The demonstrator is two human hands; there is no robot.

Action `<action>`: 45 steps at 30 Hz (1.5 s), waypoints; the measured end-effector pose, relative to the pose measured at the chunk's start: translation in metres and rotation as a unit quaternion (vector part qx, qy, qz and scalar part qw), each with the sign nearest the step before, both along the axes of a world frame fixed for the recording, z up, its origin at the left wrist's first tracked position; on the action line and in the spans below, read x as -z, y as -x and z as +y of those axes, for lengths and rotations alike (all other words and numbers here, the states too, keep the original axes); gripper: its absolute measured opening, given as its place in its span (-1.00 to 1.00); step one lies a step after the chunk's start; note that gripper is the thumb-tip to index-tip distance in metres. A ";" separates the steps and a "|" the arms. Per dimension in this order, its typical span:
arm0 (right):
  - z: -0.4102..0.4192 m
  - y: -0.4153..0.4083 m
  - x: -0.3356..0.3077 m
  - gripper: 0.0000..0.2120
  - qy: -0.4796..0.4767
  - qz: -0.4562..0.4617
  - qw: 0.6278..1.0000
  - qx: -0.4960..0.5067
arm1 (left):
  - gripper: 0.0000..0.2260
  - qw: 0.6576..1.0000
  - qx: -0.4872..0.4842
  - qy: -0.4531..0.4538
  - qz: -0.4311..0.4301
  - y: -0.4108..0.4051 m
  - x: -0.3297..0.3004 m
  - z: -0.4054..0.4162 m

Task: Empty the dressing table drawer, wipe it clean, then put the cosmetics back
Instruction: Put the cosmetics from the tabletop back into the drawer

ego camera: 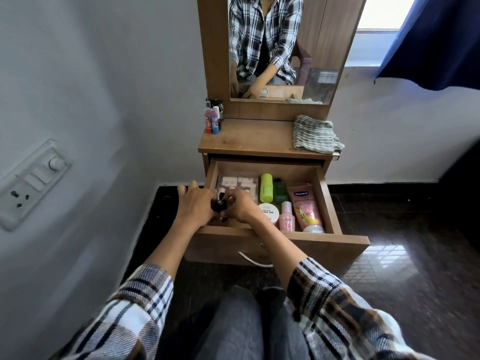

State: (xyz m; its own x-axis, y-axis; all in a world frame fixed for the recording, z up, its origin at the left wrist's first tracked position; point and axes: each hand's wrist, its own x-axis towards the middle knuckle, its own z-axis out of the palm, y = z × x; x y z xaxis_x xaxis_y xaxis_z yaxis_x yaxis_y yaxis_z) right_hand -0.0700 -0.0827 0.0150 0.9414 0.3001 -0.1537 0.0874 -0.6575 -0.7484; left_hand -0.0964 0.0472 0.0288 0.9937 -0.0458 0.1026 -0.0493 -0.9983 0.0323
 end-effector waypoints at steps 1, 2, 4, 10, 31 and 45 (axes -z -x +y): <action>0.000 -0.001 0.001 -0.67 -0.004 -0.002 1.000 0.004 | -0.81 1.000 -0.002 -0.003 -0.002 0.000 0.000 0.000; 0.001 -0.001 0.003 -0.68 -0.007 -0.005 1.000 0.008 | -0.80 1.000 -0.004 -0.004 -0.006 -0.001 0.001 0.000; 0.002 -0.004 0.006 -0.72 -0.013 -0.011 1.000 0.018 | -0.78 1.000 -0.008 -0.002 -0.009 -0.001 0.003 0.000; 0.002 -0.006 0.011 -0.70 -0.030 -0.015 0.999 0.021 | -0.63 0.998 -0.043 0.036 0.020 -0.004 0.005 0.003; 0.003 -0.009 0.016 -0.80 0.000 -0.044 0.999 0.019 | -0.66 0.996 -0.057 0.066 0.021 -0.008 0.009 0.004; 0.002 -0.013 0.021 -0.80 0.001 -0.064 0.998 0.029 | -0.61 0.998 -0.044 0.054 -0.001 -0.010 0.012 0.004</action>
State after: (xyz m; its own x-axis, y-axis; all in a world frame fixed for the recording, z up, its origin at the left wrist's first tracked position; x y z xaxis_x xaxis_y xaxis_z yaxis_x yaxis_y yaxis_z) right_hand -0.0568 -0.0808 -0.0064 0.9692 0.2442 -0.0316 0.1437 -0.6653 -0.7326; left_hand -0.0865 0.0508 0.0169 0.9932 0.0537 0.1036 0.0388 -0.9893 0.1408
